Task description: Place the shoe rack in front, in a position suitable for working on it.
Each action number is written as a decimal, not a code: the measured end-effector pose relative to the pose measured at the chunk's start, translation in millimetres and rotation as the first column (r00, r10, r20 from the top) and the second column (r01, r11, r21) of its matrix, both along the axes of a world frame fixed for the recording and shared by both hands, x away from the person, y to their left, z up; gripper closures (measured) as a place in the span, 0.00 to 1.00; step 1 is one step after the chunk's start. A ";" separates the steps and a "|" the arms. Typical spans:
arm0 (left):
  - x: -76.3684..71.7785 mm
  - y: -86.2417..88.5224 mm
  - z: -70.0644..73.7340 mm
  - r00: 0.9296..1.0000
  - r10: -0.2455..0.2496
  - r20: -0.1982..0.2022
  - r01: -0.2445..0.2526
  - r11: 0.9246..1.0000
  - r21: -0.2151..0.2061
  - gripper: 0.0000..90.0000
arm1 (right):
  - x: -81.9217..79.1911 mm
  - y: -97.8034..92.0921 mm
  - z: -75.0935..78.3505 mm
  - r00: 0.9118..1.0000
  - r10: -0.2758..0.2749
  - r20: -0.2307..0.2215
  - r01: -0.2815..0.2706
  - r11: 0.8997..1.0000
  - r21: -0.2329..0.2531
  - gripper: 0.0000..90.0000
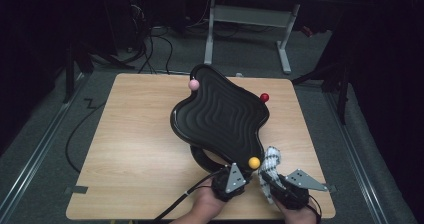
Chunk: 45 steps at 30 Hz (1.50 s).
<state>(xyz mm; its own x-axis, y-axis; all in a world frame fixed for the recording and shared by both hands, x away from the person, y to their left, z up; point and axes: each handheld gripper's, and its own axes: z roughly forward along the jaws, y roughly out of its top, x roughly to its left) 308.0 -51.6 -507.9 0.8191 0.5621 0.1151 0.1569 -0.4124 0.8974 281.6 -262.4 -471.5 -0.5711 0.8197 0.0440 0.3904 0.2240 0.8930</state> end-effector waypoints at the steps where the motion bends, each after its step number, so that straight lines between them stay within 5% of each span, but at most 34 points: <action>1: 1.2 -6.9 -0.6 1.000 0.001 -0.001 -0.001 1.000 0.002 0.80 | -0.3 -2.3 0.2 1.000 -0.011 -0.006 0.011 1.000 0.008 0.84; 4: -0.5 -7.8 -1.6 1.000 -0.018 -0.003 0.018 1.000 0.004 0.71 | -0.6 -9.0 0.8 1.000 -0.027 -0.010 0.027 0.999 0.024 0.84; 9: -12.9 24.4 1.0 0.999 -0.034 -0.006 0.034 0.999 -0.010 0.66 | -4.8 -5.3 2.7 1.000 -0.005 -0.001 0.005 1.000 -0.011 0.84; 14: -20.4 67.3 8.0 1.000 -0.018 -0.010 0.018 1.000 -0.006 0.64 | -16.8 1.2 9.7 0.995 0.095 0.005 -0.095 0.995 -0.037 0.84; 15: -17.1 87.8 10.9 1.000 0.022 -0.001 -0.022 1.000 -0.015 0.64 | -19.0 4.1 10.1 0.993 0.116 0.004 -0.115 0.992 -0.049 0.84; 17: -15.2 95.2 11.3 0.999 0.040 0.001 -0.040 0.999 -0.029 0.64 | -21.6 10.7 10.1 0.988 0.156 -0.006 -0.156 0.986 -0.056 0.84; 19: -5.2 121.9 8.1 0.994 0.106 -0.004 -0.106 0.993 -0.060 0.65 | -24.3 20.9 8.9 0.978 0.207 -0.020 -0.208 0.976 -0.061 0.84; 21: 2.9 134.1 7.9 0.990 0.140 -0.010 -0.141 0.990 -0.030 0.65 | -27.9 33.9 6.4 0.959 0.280 -0.040 -0.282 0.957 -0.071 0.84; 23: 9.2 147.4 9.5 0.984 0.177 -0.039 -0.179 0.982 -0.066 0.64 | -32.2 50.7 1.2 0.937 0.343 -0.059 -0.347 0.934 -0.089 0.84; 25: 13.3 157.5 12.3 0.977 0.207 -0.056 -0.212 0.973 -0.094 0.64 | -33.1 63.2 -4.7 0.931 0.358 -0.071 -0.364 0.925 -0.110 0.84; 27: 14.7 165.7 14.8 0.971 0.236 -0.043 -0.239 0.966 -0.096 0.63 | -30.0 73.0 -11.7 0.937 0.342 -0.075 -0.349 0.929 -0.127 0.84; 30: 15.5 175.3 16.1 0.963 0.266 -0.029 -0.268 0.959 -0.090 0.62 | -15.6 76.0 -20.0 0.970 0.233 -0.073 -0.239 0.967 -0.092 0.84; 34: 19.3 188.5 16.4 0.951 0.307 -0.029 -0.309 0.947 -0.092 0.61 | -3.5 72.9 -21.1 0.991 0.131 -0.040 -0.134 0.988 -0.073 0.84; 39: 23.3 192.7 16.3 0.944 0.327 -0.036 -0.329 0.938 -0.108 0.59 | 3.3 71.6 -23.4 0.997 0.071 -0.018 -0.072 0.995 -0.069 0.84; 45: 30.1 186.9 14.7 0.944 0.325 -0.051 -0.329 0.938 -0.109 0.56 | 3.9 55.4 -24.2 1.000 -0.010 -0.029 0.008 0.998 -0.054 0.84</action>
